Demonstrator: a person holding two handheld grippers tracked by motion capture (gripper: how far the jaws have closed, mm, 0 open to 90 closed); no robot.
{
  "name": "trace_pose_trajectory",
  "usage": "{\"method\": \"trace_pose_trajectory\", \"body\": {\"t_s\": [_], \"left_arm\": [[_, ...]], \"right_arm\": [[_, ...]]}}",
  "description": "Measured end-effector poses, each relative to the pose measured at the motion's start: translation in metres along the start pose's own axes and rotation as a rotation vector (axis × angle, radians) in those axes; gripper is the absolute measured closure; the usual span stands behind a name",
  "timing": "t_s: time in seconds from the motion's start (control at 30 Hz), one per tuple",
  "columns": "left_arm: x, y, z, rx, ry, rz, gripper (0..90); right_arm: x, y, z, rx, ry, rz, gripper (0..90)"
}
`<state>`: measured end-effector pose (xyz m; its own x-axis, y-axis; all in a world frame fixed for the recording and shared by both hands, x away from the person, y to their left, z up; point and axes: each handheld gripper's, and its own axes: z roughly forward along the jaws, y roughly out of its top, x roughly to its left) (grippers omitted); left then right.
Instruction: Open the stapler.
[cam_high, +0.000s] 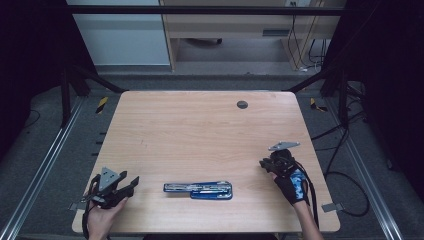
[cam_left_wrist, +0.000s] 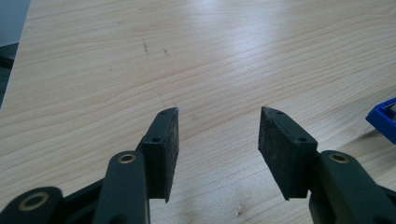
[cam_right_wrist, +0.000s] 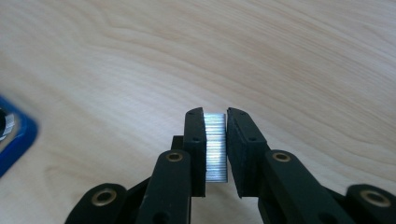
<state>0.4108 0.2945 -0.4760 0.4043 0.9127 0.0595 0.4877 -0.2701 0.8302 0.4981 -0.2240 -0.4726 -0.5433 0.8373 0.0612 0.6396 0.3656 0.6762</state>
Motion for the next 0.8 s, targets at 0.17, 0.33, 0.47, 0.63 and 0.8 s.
{"method": "trace_pose_trajectory", "body": {"t_s": [0.17,0.33,0.47,0.63,0.8], "left_arm": [[-0.002,0.001,0.001,0.005,-0.008,0.003,48.2],[-0.003,0.001,0.002,0.005,-0.009,0.005,48.2],[-0.003,0.001,0.002,0.008,-0.009,0.007,48.2],[-0.003,0.000,0.002,0.011,-0.010,0.009,48.1],[-0.002,0.000,0.002,0.009,-0.009,0.008,48.1]], "right_arm": [[0.007,-0.007,-0.006,0.004,0.063,-0.053,78.1],[0.007,-0.013,-0.008,0.027,0.071,-0.073,78.1],[0.006,-0.017,-0.006,0.043,0.066,-0.077,78.1],[0.006,-0.020,-0.003,0.052,0.061,-0.073,77.8],[0.007,-0.019,-0.005,0.042,0.055,-0.090,74.3]]}}
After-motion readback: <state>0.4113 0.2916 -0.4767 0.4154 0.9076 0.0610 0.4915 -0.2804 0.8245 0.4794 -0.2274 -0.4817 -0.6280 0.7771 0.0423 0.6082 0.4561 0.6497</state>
